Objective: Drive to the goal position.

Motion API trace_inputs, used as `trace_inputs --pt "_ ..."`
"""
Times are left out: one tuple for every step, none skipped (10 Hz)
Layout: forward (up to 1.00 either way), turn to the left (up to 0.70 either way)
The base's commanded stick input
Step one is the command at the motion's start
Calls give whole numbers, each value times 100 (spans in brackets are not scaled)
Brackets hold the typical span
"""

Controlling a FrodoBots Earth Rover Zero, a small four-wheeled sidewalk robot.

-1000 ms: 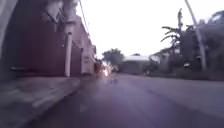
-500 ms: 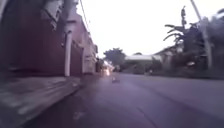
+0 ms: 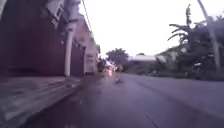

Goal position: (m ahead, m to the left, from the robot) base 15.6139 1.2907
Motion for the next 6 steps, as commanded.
trace_inputs --pt "70 -35" --pt "70 -35" --pt "70 -14" --pt "70 0" --pt "70 0" --pt "70 0"
